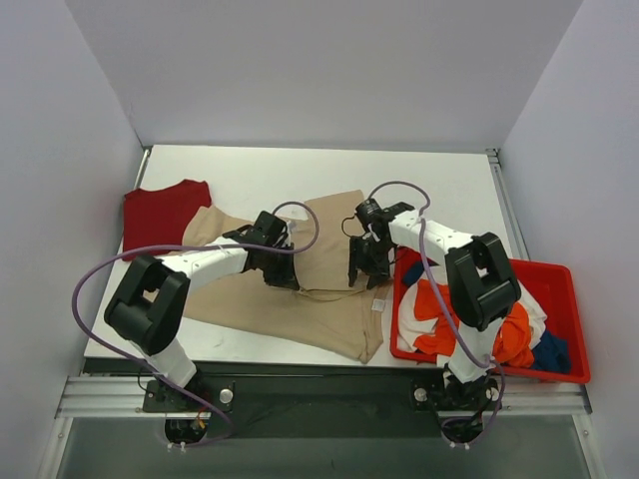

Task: Fold and stack the t-shirts
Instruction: Fold the flattened tshirt in 1/3 of the way

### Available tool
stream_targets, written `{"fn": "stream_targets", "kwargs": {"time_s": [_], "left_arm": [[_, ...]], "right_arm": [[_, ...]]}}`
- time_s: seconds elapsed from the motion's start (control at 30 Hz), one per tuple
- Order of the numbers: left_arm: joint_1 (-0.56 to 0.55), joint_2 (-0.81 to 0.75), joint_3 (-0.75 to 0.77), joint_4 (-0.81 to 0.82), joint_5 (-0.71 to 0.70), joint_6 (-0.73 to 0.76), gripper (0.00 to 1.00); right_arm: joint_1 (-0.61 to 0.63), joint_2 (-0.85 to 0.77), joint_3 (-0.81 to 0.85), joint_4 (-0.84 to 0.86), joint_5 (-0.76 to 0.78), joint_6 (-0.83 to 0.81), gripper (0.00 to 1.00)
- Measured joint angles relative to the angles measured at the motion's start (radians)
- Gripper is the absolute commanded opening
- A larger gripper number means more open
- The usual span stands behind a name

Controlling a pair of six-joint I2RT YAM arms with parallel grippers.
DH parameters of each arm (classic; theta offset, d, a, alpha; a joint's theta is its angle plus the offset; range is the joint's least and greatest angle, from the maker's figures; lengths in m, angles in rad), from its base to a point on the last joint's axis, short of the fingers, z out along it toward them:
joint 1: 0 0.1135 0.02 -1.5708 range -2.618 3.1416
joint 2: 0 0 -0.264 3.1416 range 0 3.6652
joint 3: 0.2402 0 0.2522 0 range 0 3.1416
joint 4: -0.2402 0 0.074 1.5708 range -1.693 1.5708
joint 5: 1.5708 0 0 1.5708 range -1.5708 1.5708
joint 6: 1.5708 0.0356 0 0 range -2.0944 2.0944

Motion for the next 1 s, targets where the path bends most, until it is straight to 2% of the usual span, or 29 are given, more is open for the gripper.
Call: {"fn": "stream_targets", "kwargs": {"time_s": [0.43,0.53,0.57,0.67,0.8,1.0], "left_arm": [[0.045,0.077,0.072,0.018,0.059,0.003,0.0],[0.058,0.092,0.084,0.019,0.066,0.004,0.14],[0.063,0.095,0.087,0.018,0.066,0.005,0.28],[0.078,0.097,0.093,0.019,0.055,0.006,0.49],[0.096,0.089,0.096,0.019,0.01,0.005,0.6],[0.102,0.002,0.096,0.02,-0.079,0.013,0.67]], "right_arm": [[-0.023,0.048,0.1,-0.025,-0.009,-0.022,0.48],[-0.037,0.048,0.112,-0.031,-0.01,-0.025,0.48],[-0.041,0.048,0.114,-0.033,-0.01,-0.026,0.49],[-0.053,0.048,0.121,-0.038,-0.011,-0.026,0.5],[-0.059,0.048,0.122,-0.043,-0.011,-0.029,0.5],[-0.058,0.042,0.122,-0.053,-0.01,-0.036,0.51]]}}
